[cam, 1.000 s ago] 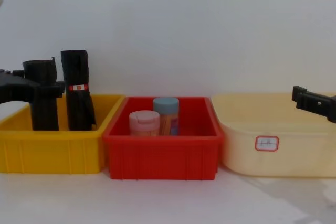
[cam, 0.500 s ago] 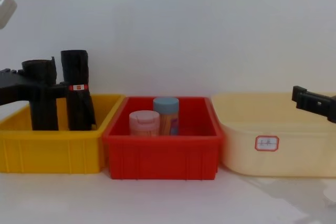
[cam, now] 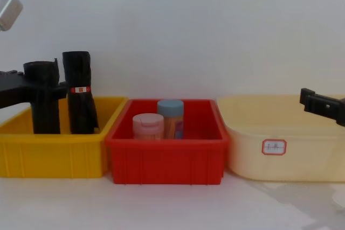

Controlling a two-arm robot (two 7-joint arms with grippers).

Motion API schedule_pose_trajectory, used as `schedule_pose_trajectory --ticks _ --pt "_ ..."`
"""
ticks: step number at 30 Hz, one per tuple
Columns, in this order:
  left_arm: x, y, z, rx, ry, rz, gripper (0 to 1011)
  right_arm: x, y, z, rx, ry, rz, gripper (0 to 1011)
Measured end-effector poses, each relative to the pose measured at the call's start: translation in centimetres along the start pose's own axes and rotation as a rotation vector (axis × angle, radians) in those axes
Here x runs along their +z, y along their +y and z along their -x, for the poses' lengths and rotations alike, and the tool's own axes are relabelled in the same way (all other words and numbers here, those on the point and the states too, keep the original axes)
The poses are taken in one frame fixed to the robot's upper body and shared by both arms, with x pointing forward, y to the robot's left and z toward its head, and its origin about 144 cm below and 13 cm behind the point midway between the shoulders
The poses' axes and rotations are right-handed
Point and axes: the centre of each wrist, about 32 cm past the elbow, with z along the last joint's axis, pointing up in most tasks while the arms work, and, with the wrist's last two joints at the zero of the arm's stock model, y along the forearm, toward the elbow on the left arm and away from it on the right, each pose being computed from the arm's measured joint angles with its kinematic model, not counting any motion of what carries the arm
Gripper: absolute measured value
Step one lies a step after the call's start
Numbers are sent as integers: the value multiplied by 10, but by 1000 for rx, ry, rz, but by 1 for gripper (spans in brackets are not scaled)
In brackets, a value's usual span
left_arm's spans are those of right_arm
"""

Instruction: Pick up the garbage bag with the one hand and transfer it to the other hand.

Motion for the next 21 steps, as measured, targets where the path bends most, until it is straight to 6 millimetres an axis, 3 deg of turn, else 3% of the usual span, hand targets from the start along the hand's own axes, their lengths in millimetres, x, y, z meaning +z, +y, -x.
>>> schedule_pose_trajectory --ticks 8,21 --pt "0 -1 0 3 -5 0 575 0 0 0 0 0 0 1000" --pt "3 -2 1 -1 -7 7 490 2 1 -2 12 -10 -3 999"
